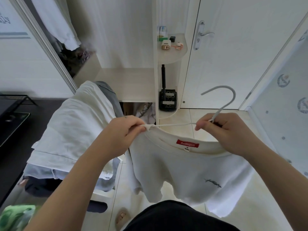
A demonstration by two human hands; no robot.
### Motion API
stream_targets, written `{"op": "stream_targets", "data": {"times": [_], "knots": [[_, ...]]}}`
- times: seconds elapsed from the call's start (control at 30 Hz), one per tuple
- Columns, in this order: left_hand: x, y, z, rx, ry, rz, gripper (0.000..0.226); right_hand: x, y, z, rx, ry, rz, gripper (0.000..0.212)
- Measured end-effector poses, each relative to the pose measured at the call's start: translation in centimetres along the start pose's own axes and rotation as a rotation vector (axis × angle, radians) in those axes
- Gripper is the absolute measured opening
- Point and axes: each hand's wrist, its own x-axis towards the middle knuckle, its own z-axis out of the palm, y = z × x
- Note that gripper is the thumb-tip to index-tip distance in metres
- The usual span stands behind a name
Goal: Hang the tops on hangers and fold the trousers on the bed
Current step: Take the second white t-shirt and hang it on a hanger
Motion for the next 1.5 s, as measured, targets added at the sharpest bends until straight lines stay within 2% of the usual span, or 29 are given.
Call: {"op": "stream_targets", "data": {"times": [0.07, 0.2, 0.47, 0.6, 0.7, 0.77, 0.87, 1.03, 1.13, 1.2, 1.4, 1.5], "knots": [[0.3, 0.3, 0.3, 0.039, 0.005, 0.021, 0.021, 0.5, -0.3, -0.1, 0.003, -0.011, 0.004, 0.025], [0.5, 0.7, 0.8, 0.036, 0.023, -0.004, 0.013, 1.4, -0.9, -0.2, 0.027, -0.007, 0.002, 0.023], [1.7, 0.9, 2.1, 0.076, 0.034, 0.004, 0.013, 2.8, -0.1, -0.1, 0.047, -0.043, 0.031, 0.025], [1.8, 0.2, 1.7, 0.016, 0.176, -0.002, 0.018, 2.9, 1.5, -1.0, 0.061, -0.101, -0.018, 0.01], [1.8, -1.4, 0.1, -0.006, 0.311, -0.063, 0.015, 2.4, 5.3, -3.1, -0.045, -0.173, 0.07, 0.033], [1.7, -2.4, -1.2, -0.01, 0.362, -0.102, 0.011, 1.9, 8.1, -4.2, -0.098, -0.204, 0.19, 0.026], [1.7, -3.1, -2.0, 0.006, 0.365, -0.122, 0.011, 1.8, 10.6, -4.9, -0.175, -0.138, 0.288, 0.008], [1.8, -4.0, -1.9, 0.072, 0.339, -0.085, 0.016, 2.6, 10.3, -5.0, -0.258, 0.052, 0.252, 0.027], [1.5, -4.4, -2.0, 0.127, 0.337, -0.084, 0.013, 3.0, 9.3, -5.2, -0.165, 0.205, 0.242, 0.009], [1.4, -4.4, -2.2, 0.153, 0.345, -0.091, 0.013, 3.0, 8.9, -5.4, -0.151, 0.276, 0.21, 0.006], [1.8, -3.9, -3.0, 0.149, 0.364, -0.099, 0.012, 3.4, 8.5, -5.9, -0.253, 0.355, 0.116, 0.012], [2.1, -3.3, -3.5, 0.134, 0.369, -0.082, 0.013, 3.6, 8.4, -6.2, -0.178, 0.361, 0.095, 0.017]]}}
